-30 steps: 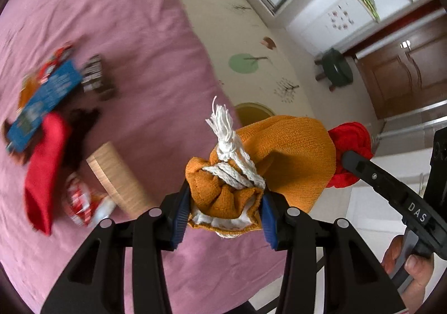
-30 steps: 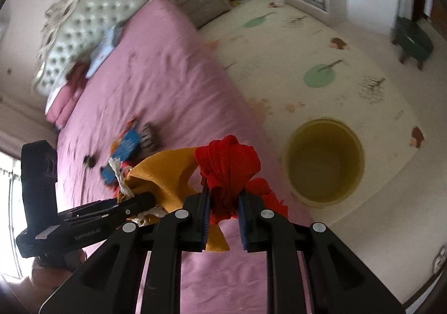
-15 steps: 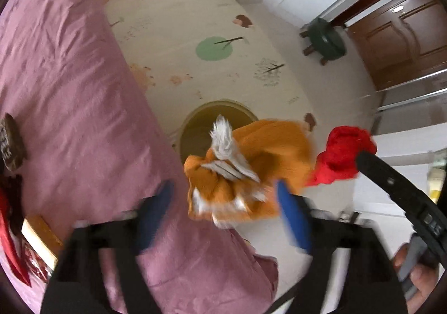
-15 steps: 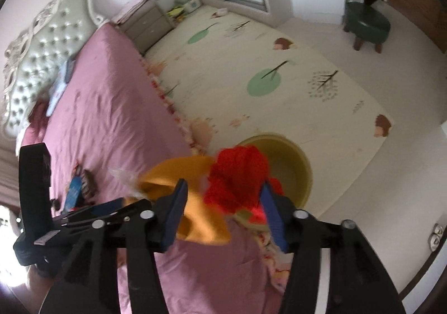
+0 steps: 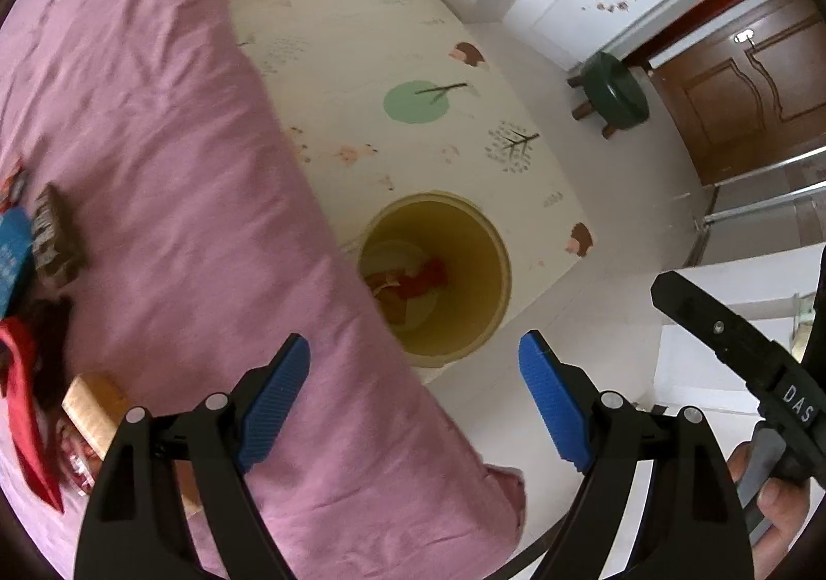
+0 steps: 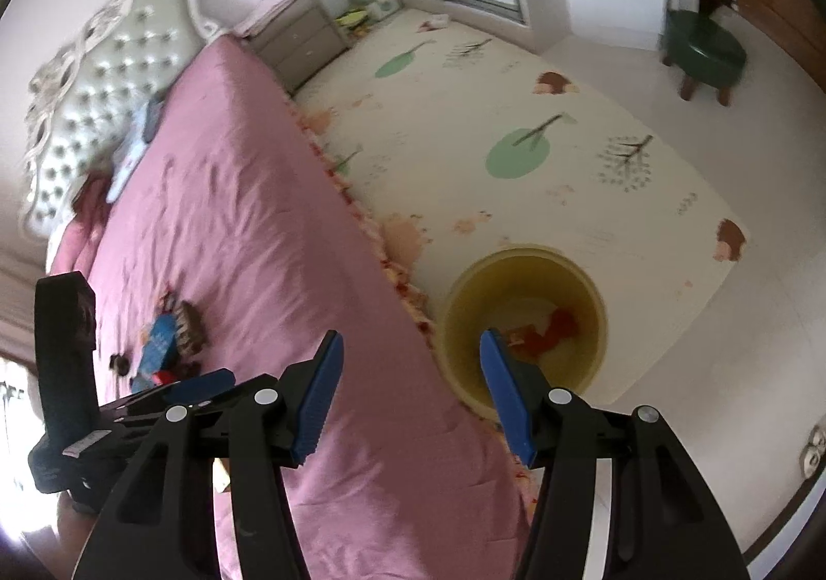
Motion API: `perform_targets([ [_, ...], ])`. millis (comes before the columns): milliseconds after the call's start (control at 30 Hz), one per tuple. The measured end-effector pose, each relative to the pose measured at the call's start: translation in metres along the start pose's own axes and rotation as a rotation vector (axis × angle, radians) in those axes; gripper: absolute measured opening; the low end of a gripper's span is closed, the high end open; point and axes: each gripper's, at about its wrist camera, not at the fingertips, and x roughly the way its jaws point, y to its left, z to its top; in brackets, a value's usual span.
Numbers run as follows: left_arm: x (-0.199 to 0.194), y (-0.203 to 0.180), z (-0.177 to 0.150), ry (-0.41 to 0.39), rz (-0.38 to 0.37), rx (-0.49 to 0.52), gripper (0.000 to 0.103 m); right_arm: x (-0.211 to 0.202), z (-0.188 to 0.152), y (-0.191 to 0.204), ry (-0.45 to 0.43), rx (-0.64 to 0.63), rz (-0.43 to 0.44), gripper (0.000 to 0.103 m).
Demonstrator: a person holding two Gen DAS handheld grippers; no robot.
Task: Collect trash
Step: 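Carry both items over the yellow bin and open both grippers, then grasp the red cloth bag with the left gripper while the right grasps the tan box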
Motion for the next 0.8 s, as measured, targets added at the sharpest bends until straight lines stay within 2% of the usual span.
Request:
perform_targets([
  [267, -0.051, 0.059, -0.029, -0.077, 0.068, -0.077, 0.083, 0.006, -0.018, 0.081, 0.044, -0.132, 0.09, 0.054],
  [500, -0.091, 0.121, -0.067, -0.124, 0.125, -0.163, 0.083, 0.019, -0.051, 0.148, 0.114, -0.241, 0.152, 0.055],
  [800, -0.105, 0.197, -0.117, -0.116, 0.185, -0.276, 0.083, 0.051, -0.102, 0.209, 0.224, -0.344, 0.169, 0.057],
])
